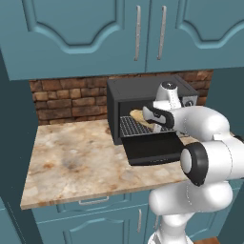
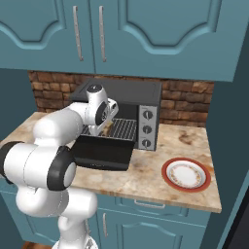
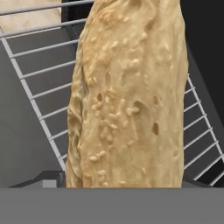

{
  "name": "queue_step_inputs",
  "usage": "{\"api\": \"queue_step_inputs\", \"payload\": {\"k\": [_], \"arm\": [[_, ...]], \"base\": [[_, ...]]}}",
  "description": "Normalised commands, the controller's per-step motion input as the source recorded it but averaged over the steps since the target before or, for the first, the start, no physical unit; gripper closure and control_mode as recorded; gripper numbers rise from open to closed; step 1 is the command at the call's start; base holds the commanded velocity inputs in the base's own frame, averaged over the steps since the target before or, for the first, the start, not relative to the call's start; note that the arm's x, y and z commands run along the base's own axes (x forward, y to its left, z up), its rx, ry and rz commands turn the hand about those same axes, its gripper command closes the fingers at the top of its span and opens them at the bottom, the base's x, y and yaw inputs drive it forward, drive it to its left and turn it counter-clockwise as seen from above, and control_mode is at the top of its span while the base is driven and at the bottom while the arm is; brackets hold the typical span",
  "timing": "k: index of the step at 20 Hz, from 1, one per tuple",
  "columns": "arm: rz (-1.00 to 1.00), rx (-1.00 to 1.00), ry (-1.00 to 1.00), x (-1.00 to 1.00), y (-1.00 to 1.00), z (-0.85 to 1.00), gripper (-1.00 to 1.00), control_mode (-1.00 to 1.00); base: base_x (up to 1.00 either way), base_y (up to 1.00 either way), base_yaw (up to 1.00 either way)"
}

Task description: Pull the toaster oven rack outwards. Pick up the baguette from the plate and place it on the toaster oven rack. Close the toaster oven door fully and set the temperature to the lowest setting.

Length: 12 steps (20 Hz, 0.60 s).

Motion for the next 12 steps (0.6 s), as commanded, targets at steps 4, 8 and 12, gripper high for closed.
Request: {"api": "queue_step_inputs", "payload": {"k": [4,8,12], "arm": [[0.00,0.00,0.00,-0.08,0.00,0.00,-1.00,-1.00],[0.00,0.00,-0.04,-0.17,0.00,0.00,-1.00,-1.00],[0.00,0.00,-0.07,-0.21,0.00,0.00,-1.00,-1.00]], "base": [[0.00,0.00,0.00],[0.00,0.00,0.00],[0.00,0.00,0.00]]}}
